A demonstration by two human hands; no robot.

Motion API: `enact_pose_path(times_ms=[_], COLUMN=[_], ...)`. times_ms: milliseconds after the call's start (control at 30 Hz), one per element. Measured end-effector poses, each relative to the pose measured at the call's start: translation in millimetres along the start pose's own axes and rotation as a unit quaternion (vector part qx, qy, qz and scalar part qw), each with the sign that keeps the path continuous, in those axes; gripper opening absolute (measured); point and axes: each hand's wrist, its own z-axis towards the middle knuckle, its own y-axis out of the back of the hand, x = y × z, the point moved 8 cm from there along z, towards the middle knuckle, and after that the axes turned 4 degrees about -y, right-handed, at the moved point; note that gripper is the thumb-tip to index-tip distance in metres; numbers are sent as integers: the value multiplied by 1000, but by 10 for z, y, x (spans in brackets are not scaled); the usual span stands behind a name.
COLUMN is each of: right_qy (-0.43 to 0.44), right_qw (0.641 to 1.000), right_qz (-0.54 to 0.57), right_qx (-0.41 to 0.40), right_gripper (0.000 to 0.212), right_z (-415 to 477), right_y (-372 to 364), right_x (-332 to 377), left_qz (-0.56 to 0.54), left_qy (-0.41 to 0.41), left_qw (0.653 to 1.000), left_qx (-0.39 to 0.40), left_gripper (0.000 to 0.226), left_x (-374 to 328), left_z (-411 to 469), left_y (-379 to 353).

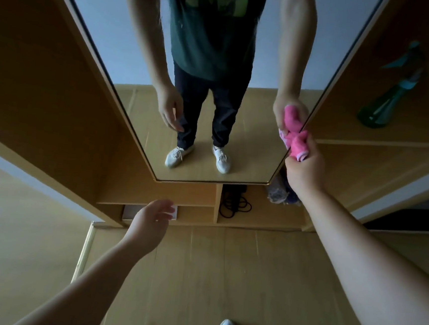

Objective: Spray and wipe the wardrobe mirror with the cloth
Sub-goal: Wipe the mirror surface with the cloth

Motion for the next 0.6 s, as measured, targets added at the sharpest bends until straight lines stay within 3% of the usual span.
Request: enact_pose_path(times_ms=[100, 300, 467, 600], right_qy=[-8, -24, -29, -44], right_qw=[1000, 1000, 999, 999], right_qz=[4, 12, 20, 13], right_qx=[-2, -1, -1, -2], right_gripper=[68, 63, 68, 69], right_z=[-33, -23, -9, -7], right_y=[-59, -184, -284, -378], right_x=[-99, -345, -517, -749], left_qz=[-9, -8, -47, -36], left_qy=[5, 32, 76, 87], left_qw=[1000, 999, 995, 995], left_qx=[10, -1, -50, -40], left_gripper=[56, 42, 59, 67], left_x=[164, 414, 490, 544], left_z=[11, 131, 555, 901], left_y=[-18, -34, 164, 179])
